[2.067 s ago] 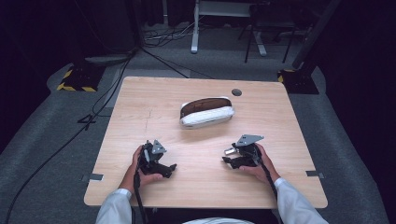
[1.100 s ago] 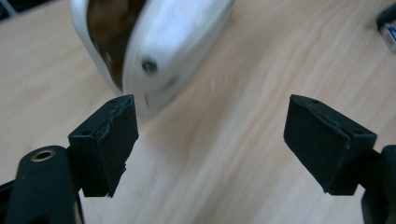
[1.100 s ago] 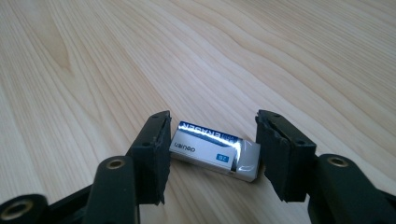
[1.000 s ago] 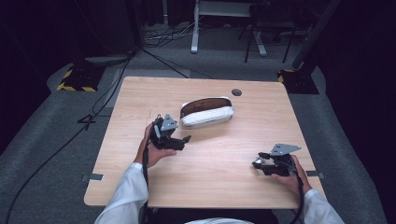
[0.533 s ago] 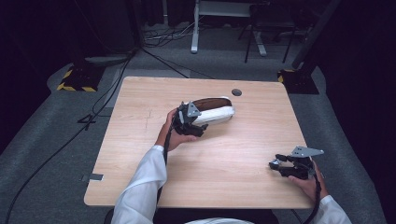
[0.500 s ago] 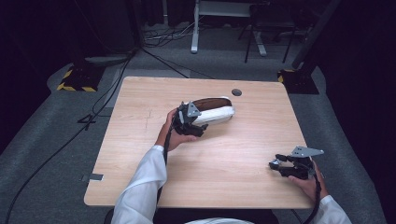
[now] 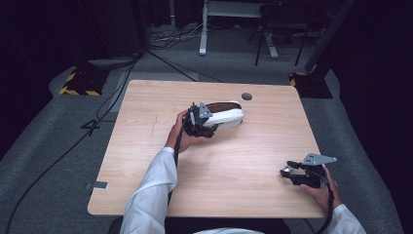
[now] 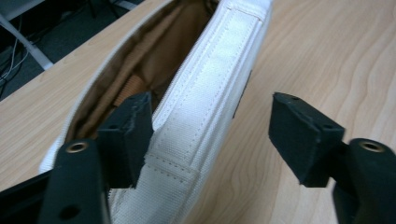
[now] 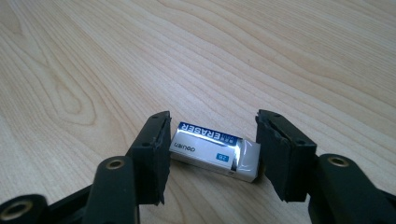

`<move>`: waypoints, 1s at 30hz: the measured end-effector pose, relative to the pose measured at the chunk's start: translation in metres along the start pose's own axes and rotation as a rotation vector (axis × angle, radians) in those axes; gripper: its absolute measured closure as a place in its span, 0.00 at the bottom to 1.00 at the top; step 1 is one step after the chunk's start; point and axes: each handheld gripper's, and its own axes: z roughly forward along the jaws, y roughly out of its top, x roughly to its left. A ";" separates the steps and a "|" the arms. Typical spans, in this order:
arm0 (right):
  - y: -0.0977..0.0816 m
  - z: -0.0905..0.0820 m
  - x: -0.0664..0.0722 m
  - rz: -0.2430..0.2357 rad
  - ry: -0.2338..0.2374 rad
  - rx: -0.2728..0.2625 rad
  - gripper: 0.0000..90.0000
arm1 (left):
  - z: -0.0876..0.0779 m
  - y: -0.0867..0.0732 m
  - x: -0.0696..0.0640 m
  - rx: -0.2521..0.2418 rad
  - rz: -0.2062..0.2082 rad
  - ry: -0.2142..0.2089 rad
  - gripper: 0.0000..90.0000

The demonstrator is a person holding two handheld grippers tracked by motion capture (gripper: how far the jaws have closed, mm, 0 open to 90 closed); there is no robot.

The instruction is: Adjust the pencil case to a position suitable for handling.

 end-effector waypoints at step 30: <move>0.000 0.000 0.000 0.000 0.001 0.001 0.52 | 0.006 -0.004 -0.029 0.102 0.191 -0.277 0.77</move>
